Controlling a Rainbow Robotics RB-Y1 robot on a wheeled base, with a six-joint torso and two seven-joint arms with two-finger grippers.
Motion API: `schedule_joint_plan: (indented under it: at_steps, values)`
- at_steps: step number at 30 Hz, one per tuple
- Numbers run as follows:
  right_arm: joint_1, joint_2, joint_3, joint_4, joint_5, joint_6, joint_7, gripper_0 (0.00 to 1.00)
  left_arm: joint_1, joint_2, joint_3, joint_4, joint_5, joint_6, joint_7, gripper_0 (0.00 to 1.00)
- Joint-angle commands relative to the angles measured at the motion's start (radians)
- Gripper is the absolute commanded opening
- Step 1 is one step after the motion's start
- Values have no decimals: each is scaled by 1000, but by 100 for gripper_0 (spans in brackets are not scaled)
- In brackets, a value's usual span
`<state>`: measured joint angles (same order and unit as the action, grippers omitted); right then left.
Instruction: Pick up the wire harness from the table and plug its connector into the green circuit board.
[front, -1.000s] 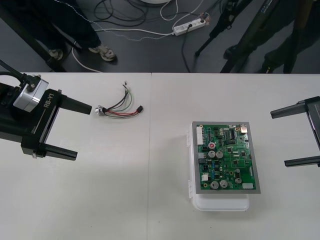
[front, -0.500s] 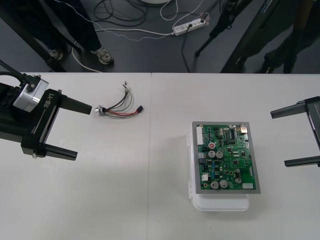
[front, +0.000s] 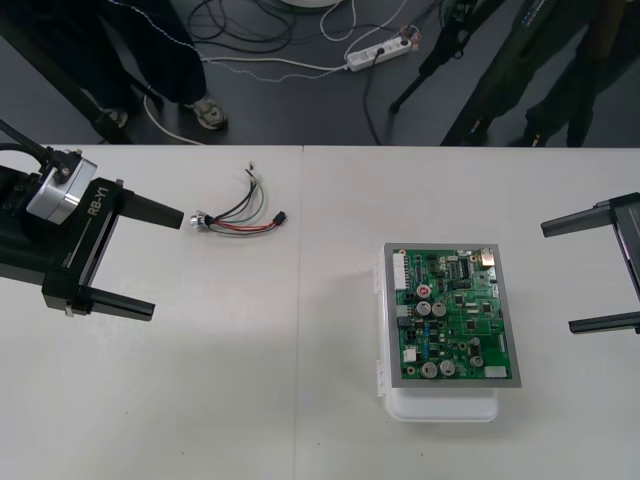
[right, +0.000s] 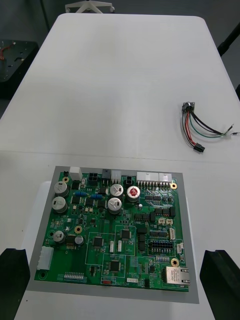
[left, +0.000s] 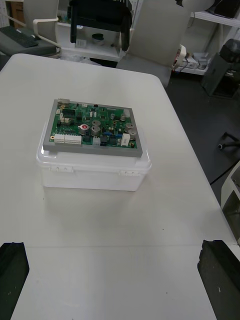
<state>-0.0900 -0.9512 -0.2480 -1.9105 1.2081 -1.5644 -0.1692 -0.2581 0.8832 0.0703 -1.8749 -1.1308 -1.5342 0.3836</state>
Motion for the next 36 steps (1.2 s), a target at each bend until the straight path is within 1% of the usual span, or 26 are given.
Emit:
schedule_joint_plan:
  at_steps: [1,36]
  values:
    - [12,-43,-31,-4,-7,-6,40,100,14,43,34,-27,-4,-37,58,100]
    - [12,-43,-31,-4,-7,-6,40,100,14,43,34,-27,-4,-37,58,100]
